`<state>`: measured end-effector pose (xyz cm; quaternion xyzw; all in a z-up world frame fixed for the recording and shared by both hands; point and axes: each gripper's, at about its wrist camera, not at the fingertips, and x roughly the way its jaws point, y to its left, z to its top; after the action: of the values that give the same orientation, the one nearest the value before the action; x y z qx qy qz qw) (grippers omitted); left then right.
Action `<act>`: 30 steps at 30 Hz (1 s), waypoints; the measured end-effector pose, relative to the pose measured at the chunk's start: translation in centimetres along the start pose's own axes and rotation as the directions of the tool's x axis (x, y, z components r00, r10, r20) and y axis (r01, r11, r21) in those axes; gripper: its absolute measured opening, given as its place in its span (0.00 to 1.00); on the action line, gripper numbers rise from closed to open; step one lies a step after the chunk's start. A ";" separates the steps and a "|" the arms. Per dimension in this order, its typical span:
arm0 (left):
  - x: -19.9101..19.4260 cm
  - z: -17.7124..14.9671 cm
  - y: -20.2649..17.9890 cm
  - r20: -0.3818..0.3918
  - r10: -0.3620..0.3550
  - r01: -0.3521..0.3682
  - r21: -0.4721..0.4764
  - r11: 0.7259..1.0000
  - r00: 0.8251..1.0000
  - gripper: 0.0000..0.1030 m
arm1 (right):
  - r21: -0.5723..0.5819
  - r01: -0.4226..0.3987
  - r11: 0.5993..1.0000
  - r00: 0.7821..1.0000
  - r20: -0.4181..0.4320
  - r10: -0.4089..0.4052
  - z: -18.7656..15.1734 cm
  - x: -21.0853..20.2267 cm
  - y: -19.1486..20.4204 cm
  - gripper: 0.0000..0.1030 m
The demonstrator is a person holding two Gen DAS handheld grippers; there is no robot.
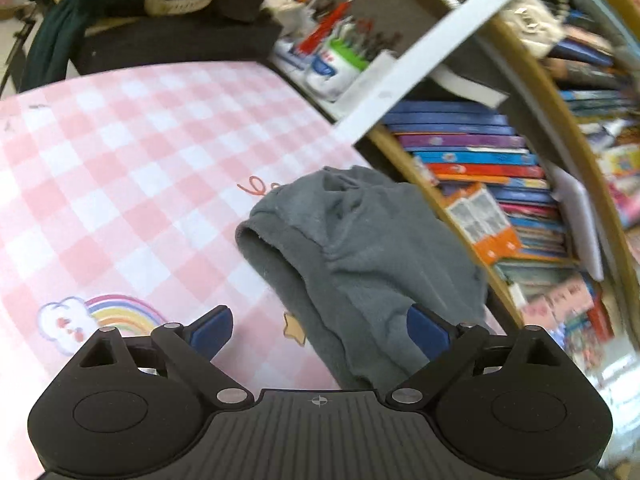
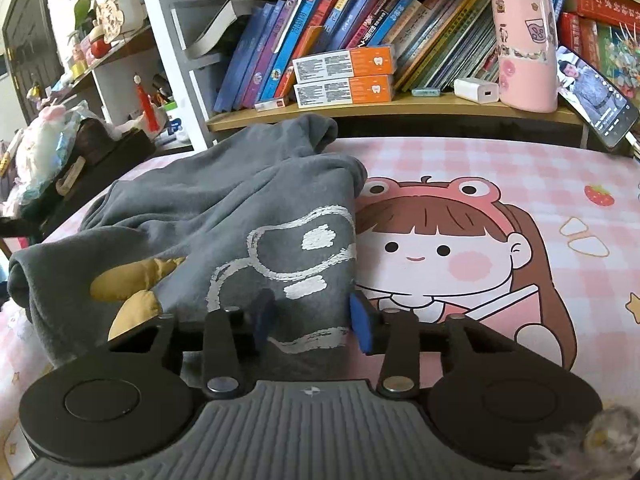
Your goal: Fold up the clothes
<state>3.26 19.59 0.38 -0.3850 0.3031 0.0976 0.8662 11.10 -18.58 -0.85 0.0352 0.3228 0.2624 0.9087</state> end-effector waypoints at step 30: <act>4.2 7.8 -8.1 0.327 0.304 -0.423 0.400 0.813 0.895 0.64 | -0.265 -0.268 0.926 0.962 -0.024 0.271 -1.3 -2.2 5.8 0.39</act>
<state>13.40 19.46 6.82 -0.0874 0.2750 0.2351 0.9282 6.18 -14.81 0.72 -0.0410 0.2708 0.4253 0.8626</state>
